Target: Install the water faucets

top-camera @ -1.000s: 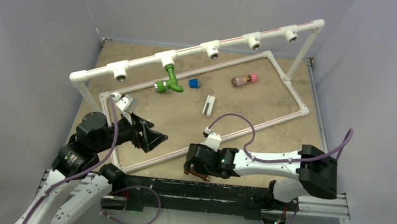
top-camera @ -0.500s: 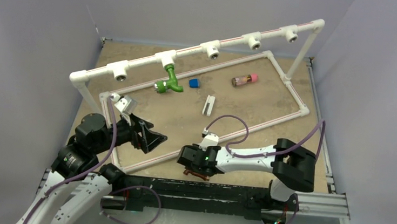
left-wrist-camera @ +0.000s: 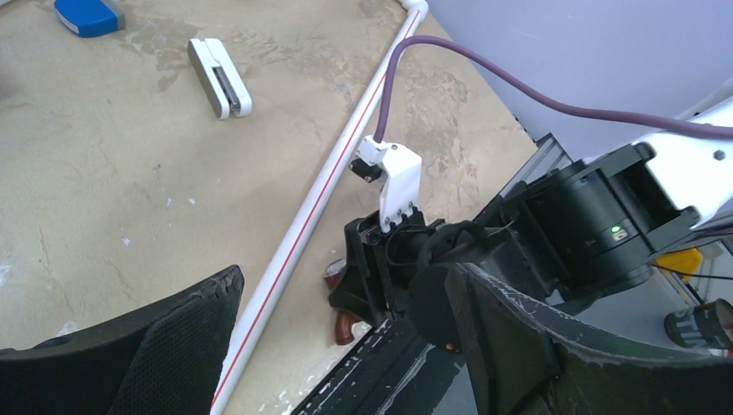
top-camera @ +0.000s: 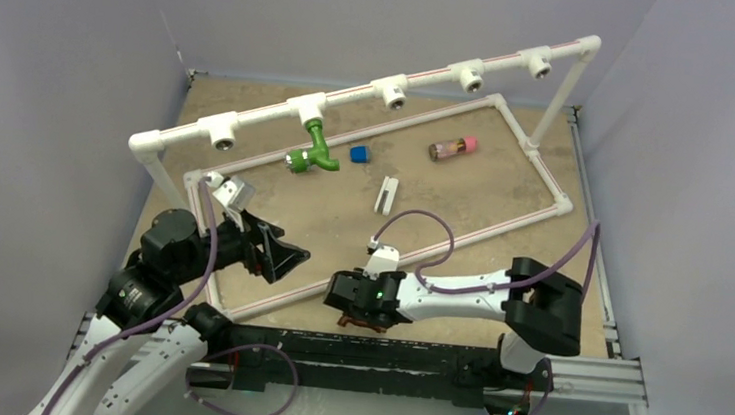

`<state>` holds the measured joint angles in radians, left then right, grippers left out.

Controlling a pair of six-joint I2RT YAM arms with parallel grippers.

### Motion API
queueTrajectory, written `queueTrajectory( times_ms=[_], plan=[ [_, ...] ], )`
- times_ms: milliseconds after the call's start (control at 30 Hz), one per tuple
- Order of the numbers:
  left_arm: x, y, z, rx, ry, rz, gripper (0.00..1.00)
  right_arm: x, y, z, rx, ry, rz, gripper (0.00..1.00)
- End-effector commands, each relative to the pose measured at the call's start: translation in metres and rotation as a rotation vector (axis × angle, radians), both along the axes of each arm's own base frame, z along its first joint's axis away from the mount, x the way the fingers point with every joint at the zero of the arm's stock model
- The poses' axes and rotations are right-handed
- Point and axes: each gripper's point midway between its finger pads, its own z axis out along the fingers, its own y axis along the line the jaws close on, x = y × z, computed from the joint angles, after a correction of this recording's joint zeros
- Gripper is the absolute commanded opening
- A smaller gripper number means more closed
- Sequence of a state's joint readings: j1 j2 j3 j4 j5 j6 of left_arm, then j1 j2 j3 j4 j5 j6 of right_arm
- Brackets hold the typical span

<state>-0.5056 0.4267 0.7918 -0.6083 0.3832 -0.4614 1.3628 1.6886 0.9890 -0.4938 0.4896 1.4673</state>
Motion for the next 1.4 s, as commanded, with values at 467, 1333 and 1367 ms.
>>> queueTrajectory(
  times_ms=[467, 1333, 1367],
  plan=[
    [-0.001, -0.002, -0.007, -0.038, 0.195, 0.059, 0.88, -0.016, 0.033, 0.184, 0.536, -0.416, 0.64, 0.0],
    [-0.053, -0.053, -0.002, -0.238, 0.542, -0.346, 0.86, -0.139, 0.026, 0.286, 0.771, -1.318, 1.907, 0.0],
    [-0.058, -0.054, 0.0, -0.245, 0.552, -0.386, 0.86, -0.142, 0.027, 0.285, 0.766, -1.319, 1.95, 0.0]
  ],
)
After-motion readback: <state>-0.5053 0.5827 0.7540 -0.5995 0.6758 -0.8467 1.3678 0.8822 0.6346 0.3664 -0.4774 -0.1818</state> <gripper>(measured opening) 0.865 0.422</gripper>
